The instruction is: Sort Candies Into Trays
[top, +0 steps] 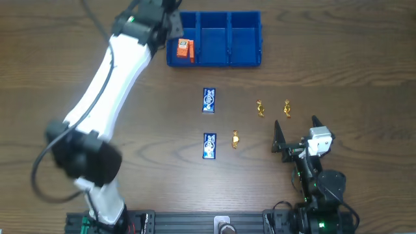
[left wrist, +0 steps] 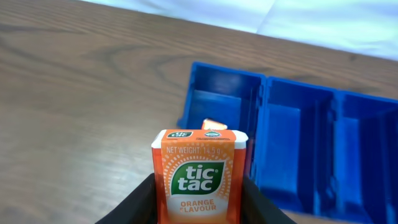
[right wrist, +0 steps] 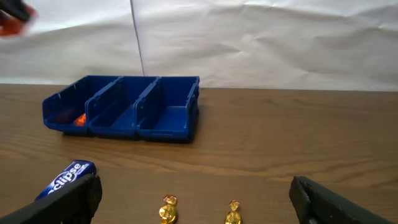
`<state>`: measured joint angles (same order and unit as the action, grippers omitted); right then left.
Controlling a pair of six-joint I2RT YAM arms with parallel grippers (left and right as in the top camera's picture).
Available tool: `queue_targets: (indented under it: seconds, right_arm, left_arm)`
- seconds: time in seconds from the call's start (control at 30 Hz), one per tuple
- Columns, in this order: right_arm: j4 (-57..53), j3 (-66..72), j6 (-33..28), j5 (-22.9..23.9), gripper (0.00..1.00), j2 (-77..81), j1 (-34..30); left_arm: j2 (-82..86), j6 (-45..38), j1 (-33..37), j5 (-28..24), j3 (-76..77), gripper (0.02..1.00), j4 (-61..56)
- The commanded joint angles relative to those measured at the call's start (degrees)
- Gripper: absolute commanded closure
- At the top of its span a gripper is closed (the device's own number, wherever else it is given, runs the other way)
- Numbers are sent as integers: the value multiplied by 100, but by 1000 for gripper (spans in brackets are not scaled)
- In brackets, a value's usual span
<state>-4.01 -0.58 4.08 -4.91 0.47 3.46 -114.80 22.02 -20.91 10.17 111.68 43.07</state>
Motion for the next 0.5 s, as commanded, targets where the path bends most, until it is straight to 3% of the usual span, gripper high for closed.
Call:
queue_targets:
  seconds: [0.03, 0.4, 0.5]
  right_arm:
    - [-31, 13, 52, 28, 3, -24, 33]
    - [-31, 13, 52, 28, 3, -24, 33]
    - [-31, 13, 52, 28, 3, -24, 33]
  left_arm:
    - [-1051, -369, 79, -417, 772, 715, 33]
    - [-1659, -629, 103, -579, 844, 717, -168]
    - [-1670, -710, 107, -579, 844, 678, -162]
